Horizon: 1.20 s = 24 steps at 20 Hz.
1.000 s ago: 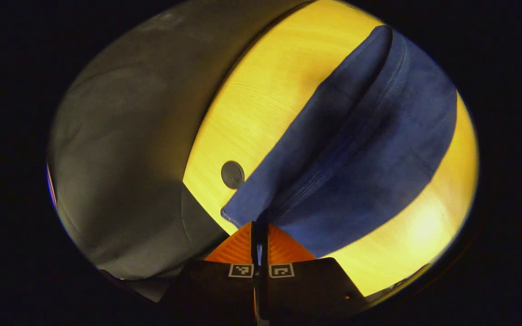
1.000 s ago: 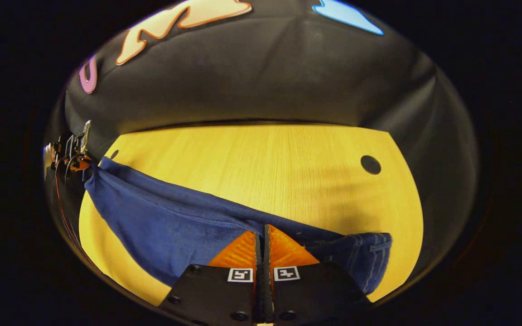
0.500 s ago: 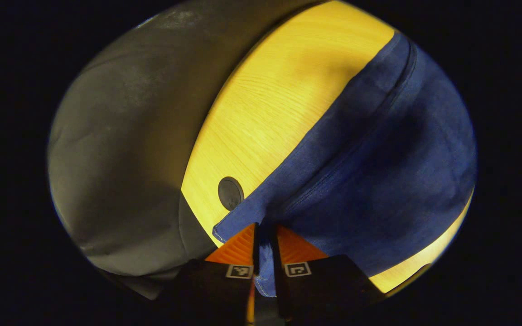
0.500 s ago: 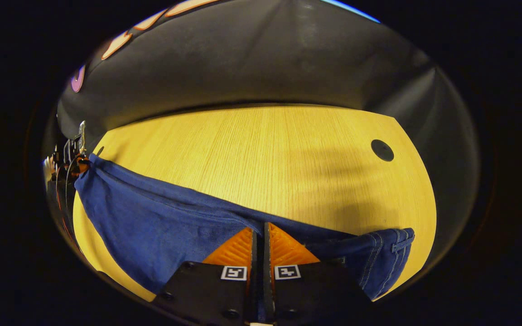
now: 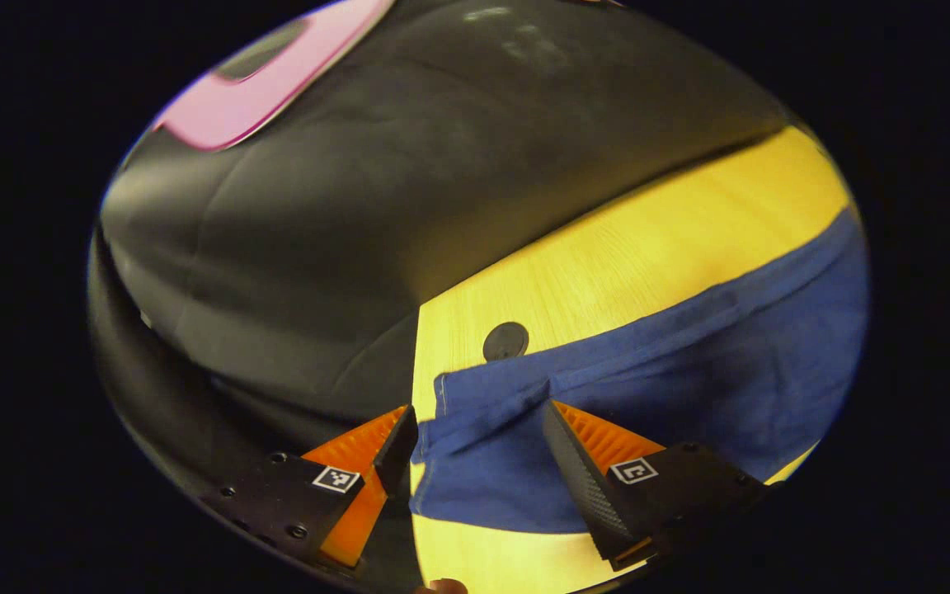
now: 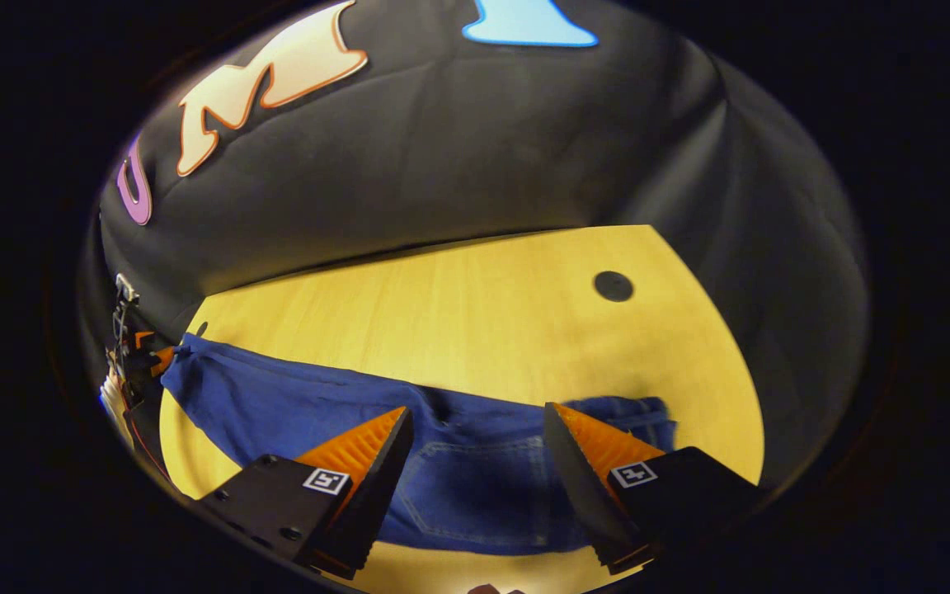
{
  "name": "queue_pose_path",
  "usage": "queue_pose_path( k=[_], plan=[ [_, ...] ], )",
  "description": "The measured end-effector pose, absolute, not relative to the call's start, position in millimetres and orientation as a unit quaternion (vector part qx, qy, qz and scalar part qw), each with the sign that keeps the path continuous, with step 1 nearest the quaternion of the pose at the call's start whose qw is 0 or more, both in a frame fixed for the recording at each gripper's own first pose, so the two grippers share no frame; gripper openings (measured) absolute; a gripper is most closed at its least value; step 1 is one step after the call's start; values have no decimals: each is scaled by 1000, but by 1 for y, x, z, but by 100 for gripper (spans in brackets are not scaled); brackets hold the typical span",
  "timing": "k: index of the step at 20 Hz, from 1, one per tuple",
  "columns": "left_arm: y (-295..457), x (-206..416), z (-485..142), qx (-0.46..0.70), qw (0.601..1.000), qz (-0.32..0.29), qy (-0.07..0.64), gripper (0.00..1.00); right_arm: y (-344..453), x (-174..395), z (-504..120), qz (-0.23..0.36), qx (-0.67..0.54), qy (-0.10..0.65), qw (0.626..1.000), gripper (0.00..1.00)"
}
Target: Grasp the waist and the cuffs of the jeans and fold them to make the two legs overlap; first hold the waist and fold one-third of the jeans toward the cuffs, then hold the cuffs and fold the remaining one-third in the same direction to finish folding.
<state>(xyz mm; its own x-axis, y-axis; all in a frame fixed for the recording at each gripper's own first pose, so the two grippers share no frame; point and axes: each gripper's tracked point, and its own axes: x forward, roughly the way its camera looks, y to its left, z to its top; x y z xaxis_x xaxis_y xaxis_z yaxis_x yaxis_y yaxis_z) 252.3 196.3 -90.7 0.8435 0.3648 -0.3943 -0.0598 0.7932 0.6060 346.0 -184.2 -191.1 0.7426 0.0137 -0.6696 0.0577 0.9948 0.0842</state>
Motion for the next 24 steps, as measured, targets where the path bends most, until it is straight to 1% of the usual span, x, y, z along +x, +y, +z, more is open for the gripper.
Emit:
queue_pose_path(
  k=[1, 2, 3, 4, 5, 6, 7, 9, 10, 12, 13, 14, 15, 16, 18, 19, 20, 22, 24],
  plan=[
    [201, 244, -93, 282, 918, 124, 252, 94, -200, 335, -192, -26, 49, 360, 931, 99],
    [208, 236, -102, 272, 920, 127, 252, 95, -214, 323, -193, -38, 51, 365, 929, 94],
    [216, 226, -106, 271, 919, 131, 254, 95, -229, 309, -197, -49, 54, 371, 926, 99],
    [220, 213, -107, 272, 917, 138, 256, 95, -244, 297, -200, -62, 55, 375, 923, 95],
    [227, 204, -106, 268, 917, 145, 256, 95, -257, 286, -206, -75, 58, 378, 921, 99],
    [232, 195, -102, 258, 920, 148, 256, 95, -268, 276, -212, -86, 65, 382, 918, 99],
    [231, 185, -106, 245, 923, 152, 256, 95, -277, 270, -218, -92, 79, 386, 914, 95],
    [228, 164, -112, 217, 931, 163, 245, 95, -287, 259, -236, -98, 104, 396, 907, 95],
    [226, 156, -111, 203, 934, 167, 242, 95, -294, 254, -244, -101, 108, 402, 904, 99],
    [226, 143, -114, 177, 939, 174, 238, 95, -300, 250, -257, -99, 118, 412, 898, 99],
    [228, 143, -115, 167, 941, 178, 235, 95, -300, 249, -263, -94, 128, 416, 895, 99],
    [232, 145, -120, 161, 942, 181, 233, 95, -299, 249, -269, -91, 133, 420, 893, 95],
    [236, 149, -123, 157, 942, 185, 231, 95, -299, 249, -276, -90, 136, 425, 891, 95],
    [236, 148, -123, 154, 941, 189, 233, 95, -299, 250, -282, -88, 138, 429, 888, 99],
    [232, 150, -114, 148, 942, 197, 226, 95, -300, 252, -280, -85, 134, 422, 893, 99],
    [231, 151, -111, 142, 944, 200, 222, 95, -299, 248, -278, -83, 127, 423, 893, 98],
    [231, 152, -110, 134, 945, 202, 218, 95, -301, 249, -280, -80, 116, 418, 897, 94],
    [231, 153, -107, 125, 946, 209, 214, 95, -299, 251, -284, -78, 115, 420, 897, 94],
    [231, 154, -105, 115, 946, 212, 215, 95, -289, 249, -280, -80, 146, 425, 890, 72]
  ],
)
